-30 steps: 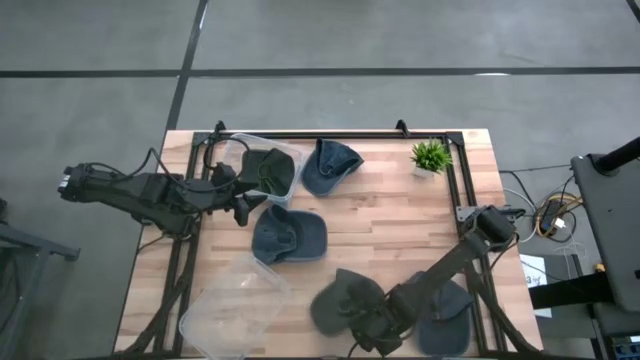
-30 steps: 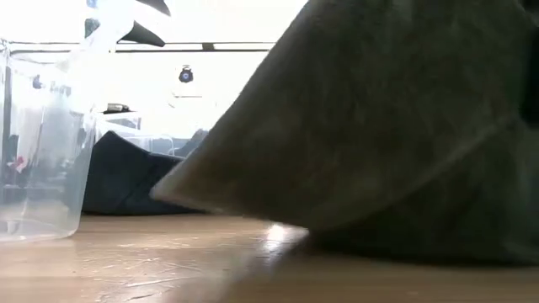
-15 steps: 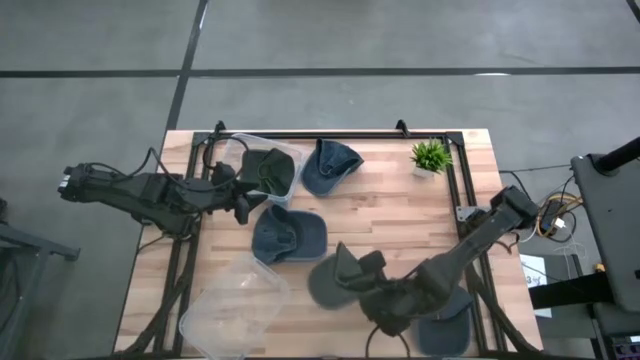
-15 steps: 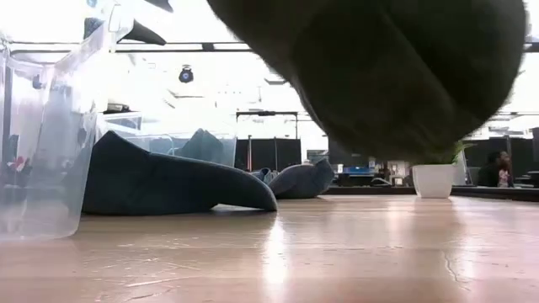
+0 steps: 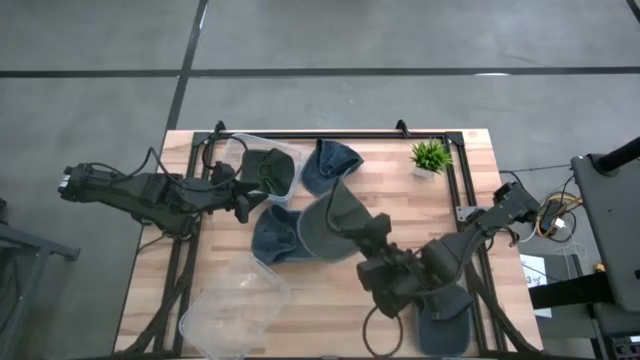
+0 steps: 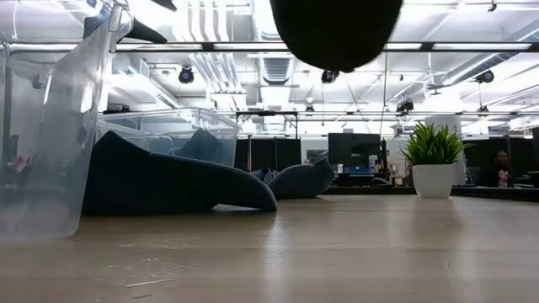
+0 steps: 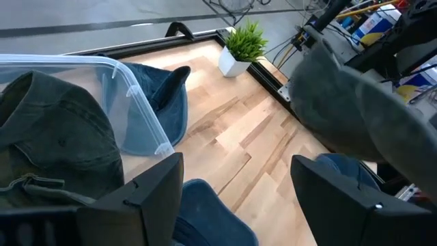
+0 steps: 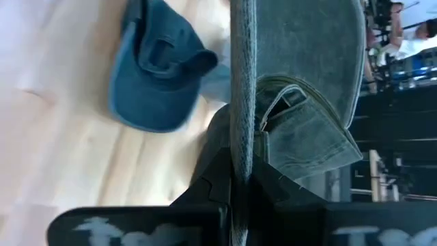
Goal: Pick & Place hat
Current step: Put the gray cap into the top transparent bin
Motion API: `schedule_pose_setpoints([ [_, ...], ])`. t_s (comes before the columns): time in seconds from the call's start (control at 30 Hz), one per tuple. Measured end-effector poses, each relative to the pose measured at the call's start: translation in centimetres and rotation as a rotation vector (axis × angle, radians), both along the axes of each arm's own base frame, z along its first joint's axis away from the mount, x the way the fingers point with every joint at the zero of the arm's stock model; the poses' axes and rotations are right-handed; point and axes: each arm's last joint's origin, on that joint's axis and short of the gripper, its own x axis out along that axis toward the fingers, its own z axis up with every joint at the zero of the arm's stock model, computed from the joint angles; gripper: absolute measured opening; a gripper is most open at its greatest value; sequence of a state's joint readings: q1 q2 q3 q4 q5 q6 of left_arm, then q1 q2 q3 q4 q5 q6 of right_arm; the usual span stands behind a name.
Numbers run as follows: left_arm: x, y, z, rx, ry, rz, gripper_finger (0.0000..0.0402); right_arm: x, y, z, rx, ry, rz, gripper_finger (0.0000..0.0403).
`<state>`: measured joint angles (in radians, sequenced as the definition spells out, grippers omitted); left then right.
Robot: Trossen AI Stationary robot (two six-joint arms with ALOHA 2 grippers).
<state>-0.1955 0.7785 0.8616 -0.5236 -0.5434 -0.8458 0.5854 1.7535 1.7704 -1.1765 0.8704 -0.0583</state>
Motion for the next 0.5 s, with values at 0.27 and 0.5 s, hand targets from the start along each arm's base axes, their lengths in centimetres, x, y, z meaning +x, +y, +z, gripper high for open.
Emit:
schedule_pose_setpoints([
  [0.27,-0.6,0.7,0.4,0.109,-0.028,0.226,0.0263,1.8,-3.6,0.2,-0.118,0.044,-0.062,0.0011],
  [0.5,-1.0,1.1,0.6,0.118,-0.051,0.29,0.0263,3.8,-7.2,1.1,-0.187,0.031,-0.107,0.0011],
])
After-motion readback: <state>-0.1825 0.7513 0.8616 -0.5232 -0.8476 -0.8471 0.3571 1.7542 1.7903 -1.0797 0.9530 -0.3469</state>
